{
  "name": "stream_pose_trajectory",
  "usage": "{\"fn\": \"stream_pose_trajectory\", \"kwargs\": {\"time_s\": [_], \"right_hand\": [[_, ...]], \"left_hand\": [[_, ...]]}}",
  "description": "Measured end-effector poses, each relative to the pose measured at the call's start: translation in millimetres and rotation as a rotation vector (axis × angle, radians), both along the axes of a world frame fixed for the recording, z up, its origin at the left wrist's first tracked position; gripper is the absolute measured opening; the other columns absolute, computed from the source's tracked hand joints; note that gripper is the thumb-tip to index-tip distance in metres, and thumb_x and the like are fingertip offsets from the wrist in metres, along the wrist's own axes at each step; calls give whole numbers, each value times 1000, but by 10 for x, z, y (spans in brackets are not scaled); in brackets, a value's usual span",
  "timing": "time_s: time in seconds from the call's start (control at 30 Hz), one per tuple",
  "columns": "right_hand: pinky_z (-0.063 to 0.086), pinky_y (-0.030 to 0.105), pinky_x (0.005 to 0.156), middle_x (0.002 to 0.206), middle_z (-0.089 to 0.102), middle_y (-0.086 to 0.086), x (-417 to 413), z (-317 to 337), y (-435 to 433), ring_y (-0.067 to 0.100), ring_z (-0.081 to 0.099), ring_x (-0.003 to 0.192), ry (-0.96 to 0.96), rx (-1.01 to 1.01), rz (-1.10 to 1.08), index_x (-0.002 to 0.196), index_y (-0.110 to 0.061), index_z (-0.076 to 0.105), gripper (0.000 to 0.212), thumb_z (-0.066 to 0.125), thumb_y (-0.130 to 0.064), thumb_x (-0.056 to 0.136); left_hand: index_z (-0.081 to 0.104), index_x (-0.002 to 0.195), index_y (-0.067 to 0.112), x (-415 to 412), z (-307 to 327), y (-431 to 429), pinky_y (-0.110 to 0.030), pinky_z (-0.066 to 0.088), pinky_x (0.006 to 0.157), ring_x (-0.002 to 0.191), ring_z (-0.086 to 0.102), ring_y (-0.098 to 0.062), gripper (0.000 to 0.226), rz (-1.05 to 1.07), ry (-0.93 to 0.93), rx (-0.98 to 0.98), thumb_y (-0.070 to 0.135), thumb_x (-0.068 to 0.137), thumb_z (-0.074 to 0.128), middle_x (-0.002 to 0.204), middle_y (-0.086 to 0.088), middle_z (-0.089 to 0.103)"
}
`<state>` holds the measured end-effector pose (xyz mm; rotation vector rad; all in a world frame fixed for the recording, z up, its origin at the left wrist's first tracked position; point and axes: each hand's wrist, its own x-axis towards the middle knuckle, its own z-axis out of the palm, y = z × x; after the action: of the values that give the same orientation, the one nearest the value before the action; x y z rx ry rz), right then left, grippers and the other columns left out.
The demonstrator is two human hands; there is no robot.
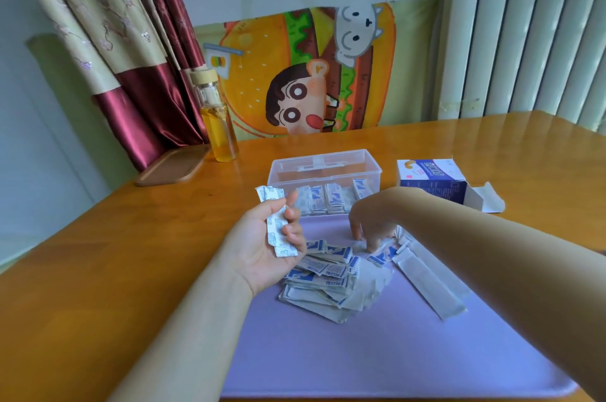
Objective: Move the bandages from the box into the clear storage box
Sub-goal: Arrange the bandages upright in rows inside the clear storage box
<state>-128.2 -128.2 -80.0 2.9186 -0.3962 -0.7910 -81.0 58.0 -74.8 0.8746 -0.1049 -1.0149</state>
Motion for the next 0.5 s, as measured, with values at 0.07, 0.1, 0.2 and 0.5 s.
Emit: {"fn": "stream_pose_trajectory", "kwargs": {"time_s": [0.07,0.1,0.2,0.5], "right_hand": [[37,21,52,92,58,7,12,25,31,14,48,59,5,-25,24,123,-8,58,45,66,-31,84],[39,22,55,96,58,7,28,21,37,16,50,64,9,-34,32,122,-8,59,47,67,-33,83],[48,30,80,103,65,6,70,32,56,22,56,80,21,-38,20,117,-11,65,45,71,-35,80],[46,19,70,91,66,-4,-28,137,-23,11,59,77,-228,254,30,89,-24,63,8,67,-29,84]], "left_hand": [[61,107,14,4,-3,25,-14,34,43,50,32,-5,21,3,11,-6,18,93,46,66,6,45],[61,107,14,3,-2,30,-14,34,43,51,32,-5,21,3,17,-8,18,93,46,66,6,45],[60,106,14,2,23,30,-14,35,43,50,33,-5,20,0,24,-11,18,92,47,66,7,46],[56,109,15,32,52,78,-14,31,42,44,33,-5,19,8,14,-18,18,93,46,65,6,48]]}}
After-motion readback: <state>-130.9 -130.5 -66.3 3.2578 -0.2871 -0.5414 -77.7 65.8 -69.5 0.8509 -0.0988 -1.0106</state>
